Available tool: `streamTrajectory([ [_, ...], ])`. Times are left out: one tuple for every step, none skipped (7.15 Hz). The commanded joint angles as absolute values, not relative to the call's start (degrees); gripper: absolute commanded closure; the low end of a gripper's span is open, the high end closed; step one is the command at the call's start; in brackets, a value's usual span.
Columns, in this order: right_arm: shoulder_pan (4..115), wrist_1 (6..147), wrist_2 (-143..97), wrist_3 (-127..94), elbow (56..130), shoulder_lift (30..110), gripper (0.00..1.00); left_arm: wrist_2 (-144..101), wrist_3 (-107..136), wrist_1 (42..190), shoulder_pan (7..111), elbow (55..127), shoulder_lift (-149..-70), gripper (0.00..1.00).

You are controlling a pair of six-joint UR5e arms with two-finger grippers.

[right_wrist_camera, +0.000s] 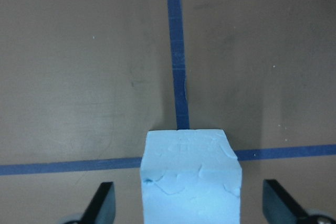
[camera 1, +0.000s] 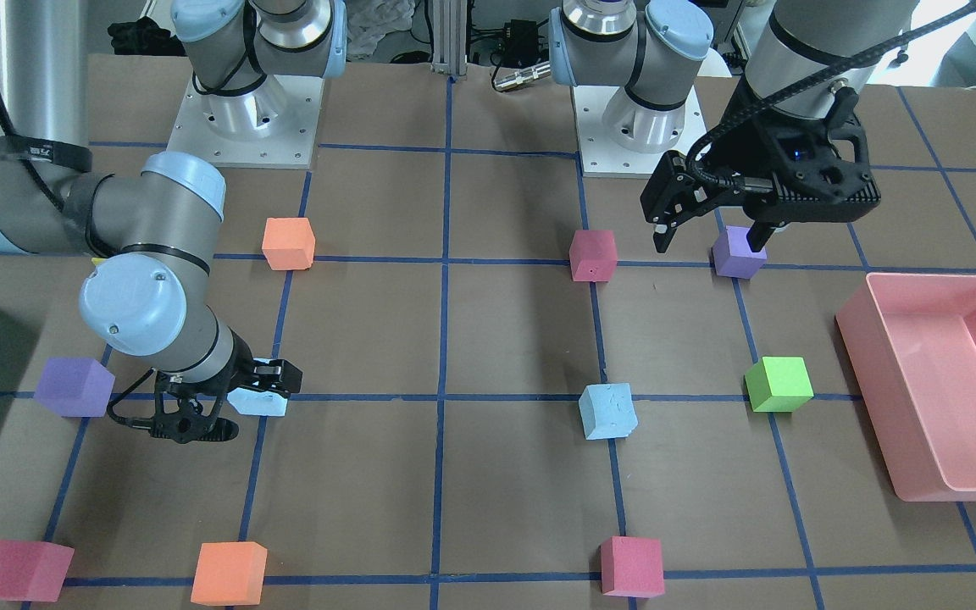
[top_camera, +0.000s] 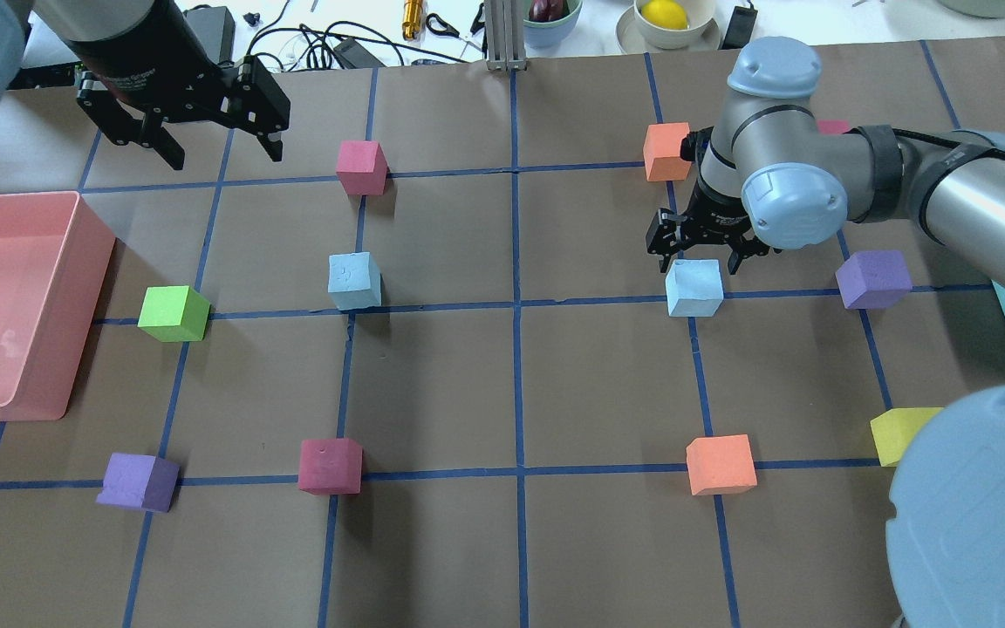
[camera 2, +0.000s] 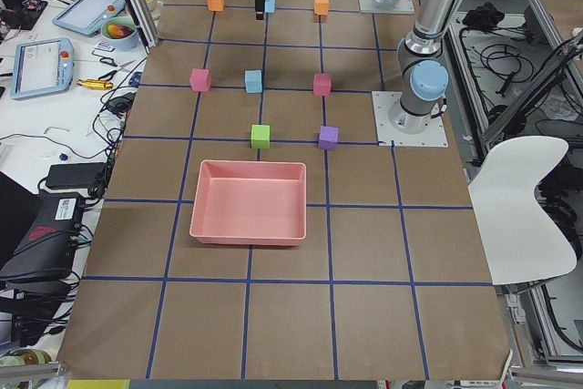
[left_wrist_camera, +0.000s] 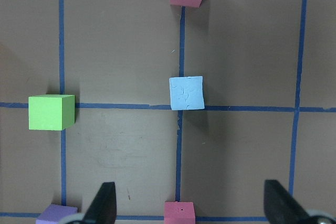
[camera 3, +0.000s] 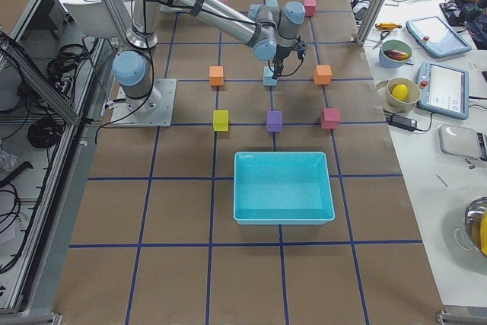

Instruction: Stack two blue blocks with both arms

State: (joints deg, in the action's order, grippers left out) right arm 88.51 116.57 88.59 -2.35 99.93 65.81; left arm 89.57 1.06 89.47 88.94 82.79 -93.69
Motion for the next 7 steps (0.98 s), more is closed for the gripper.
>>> streamTrajectory([
  [88.51, 116.72, 88.42, -2.37, 101.15, 65.39, 0.42, 89.56, 1.05, 89.47, 88.95, 82.79, -93.69, 0.0],
  [88.51, 116.63, 88.51, -2.29, 101.25, 65.39, 0.77, 89.65, 1.05, 89.47, 88.95, 82.79, -93.69, 0.0],
  [88.51, 116.54, 89.2, -2.2, 100.81, 65.65, 0.97, 89.56, 1.05, 89.39, 88.95, 82.79, -93.69, 0.0],
  [88.59, 116.28, 89.21, -2.28, 100.72, 66.0, 1.0, 89.56, 0.97, 89.47, 88.95, 82.79, -93.78, 0.0],
  [88.77, 116.11, 89.47, -2.29, 100.55, 66.35, 1.0, 89.56, 0.97, 89.39, 88.95, 82.79, -93.78, 0.0],
  [89.03, 115.84, 89.3, -2.29, 100.02, 67.23, 1.0, 89.56, 0.97, 89.3, 88.95, 82.79, -93.78, 0.0],
  [90.43, 113.32, 88.34, -4.81, 98.63, 69.06, 1.0, 89.56, 0.97, 89.3, 88.86, 82.79, -93.78, 0.0],
])
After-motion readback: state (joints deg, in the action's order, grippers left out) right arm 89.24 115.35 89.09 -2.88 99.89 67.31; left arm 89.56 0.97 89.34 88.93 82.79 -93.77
